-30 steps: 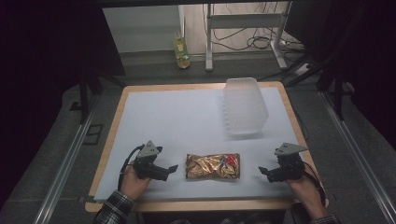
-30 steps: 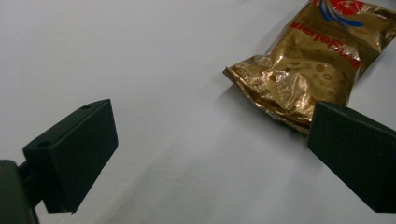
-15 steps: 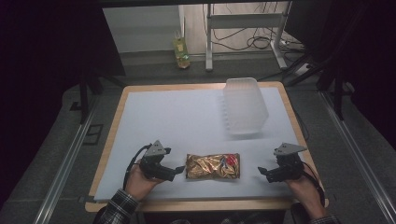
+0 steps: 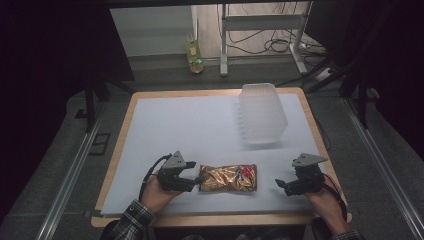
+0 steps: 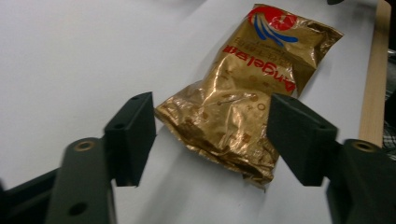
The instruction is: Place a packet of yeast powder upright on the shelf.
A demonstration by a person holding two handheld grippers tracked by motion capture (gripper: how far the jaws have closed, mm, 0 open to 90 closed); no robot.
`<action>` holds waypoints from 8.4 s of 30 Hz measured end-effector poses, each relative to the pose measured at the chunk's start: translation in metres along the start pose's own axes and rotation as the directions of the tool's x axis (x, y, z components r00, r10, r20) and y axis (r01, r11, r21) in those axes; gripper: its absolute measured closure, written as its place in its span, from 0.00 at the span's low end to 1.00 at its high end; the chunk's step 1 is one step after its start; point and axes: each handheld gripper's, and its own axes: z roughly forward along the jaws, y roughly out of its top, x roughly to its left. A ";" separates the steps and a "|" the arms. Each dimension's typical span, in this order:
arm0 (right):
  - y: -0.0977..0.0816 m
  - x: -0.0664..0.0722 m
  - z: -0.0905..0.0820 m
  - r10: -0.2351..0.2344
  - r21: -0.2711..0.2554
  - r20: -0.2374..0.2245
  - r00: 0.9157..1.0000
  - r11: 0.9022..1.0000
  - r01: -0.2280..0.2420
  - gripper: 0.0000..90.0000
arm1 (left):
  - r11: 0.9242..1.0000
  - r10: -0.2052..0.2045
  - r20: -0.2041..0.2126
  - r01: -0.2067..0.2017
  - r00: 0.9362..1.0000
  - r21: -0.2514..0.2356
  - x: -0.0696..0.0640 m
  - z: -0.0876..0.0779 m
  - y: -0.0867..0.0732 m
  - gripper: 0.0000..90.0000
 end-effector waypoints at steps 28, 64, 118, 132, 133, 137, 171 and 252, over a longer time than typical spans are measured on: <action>0.003 0.006 0.005 -0.030 0.015 -0.024 0.999 0.999 0.030 0.02 | 0.998 -0.032 0.117 0.025 0.993 0.065 0.009 0.032 -0.006 1.00; 0.039 0.050 0.027 -0.036 -0.019 -0.354 0.935 0.999 0.031 0.00 | 0.989 0.003 0.051 -0.011 0.999 0.146 0.004 0.023 -0.021 1.00; 0.112 0.081 0.080 0.146 0.099 -0.478 0.866 0.989 -0.112 0.69 | 0.992 0.016 0.029 -0.019 0.999 0.128 0.002 0.017 -0.018 0.73; 0.121 0.069 0.059 0.090 0.054 -0.465 0.881 0.996 -0.073 0.71 | 0.998 -0.020 0.018 0.019 1.000 0.064 0.008 0.009 -0.017 0.43; 0.122 0.068 0.057 0.084 0.050 -0.461 0.883 0.996 -0.068 0.72 | 0.998 -0.026 0.019 0.025 0.999 0.059 0.009 0.009 -0.017 0.41; 0.127 0.064 0.051 0.060 0.030 -0.458 0.887 0.998 -0.052 0.72 | 0.998 -0.017 -0.002 0.017 1.000 0.060 0.010 0.010 -0.018 0.33; 0.148 0.026 0.016 -0.100 -0.065 -0.415 0.904 0.995 0.080 0.72 | 0.999 0.031 -0.024 -0.031 0.999 0.019 0.014 0.006 -0.019 0.15; 0.229 -0.130 0.013 -0.434 -0.012 -0.027 0.900 0.901 0.434 0.72 | 0.999 0.034 -0.100 -0.037 0.994 -0.028 0.021 -0.009 -0.019 0.07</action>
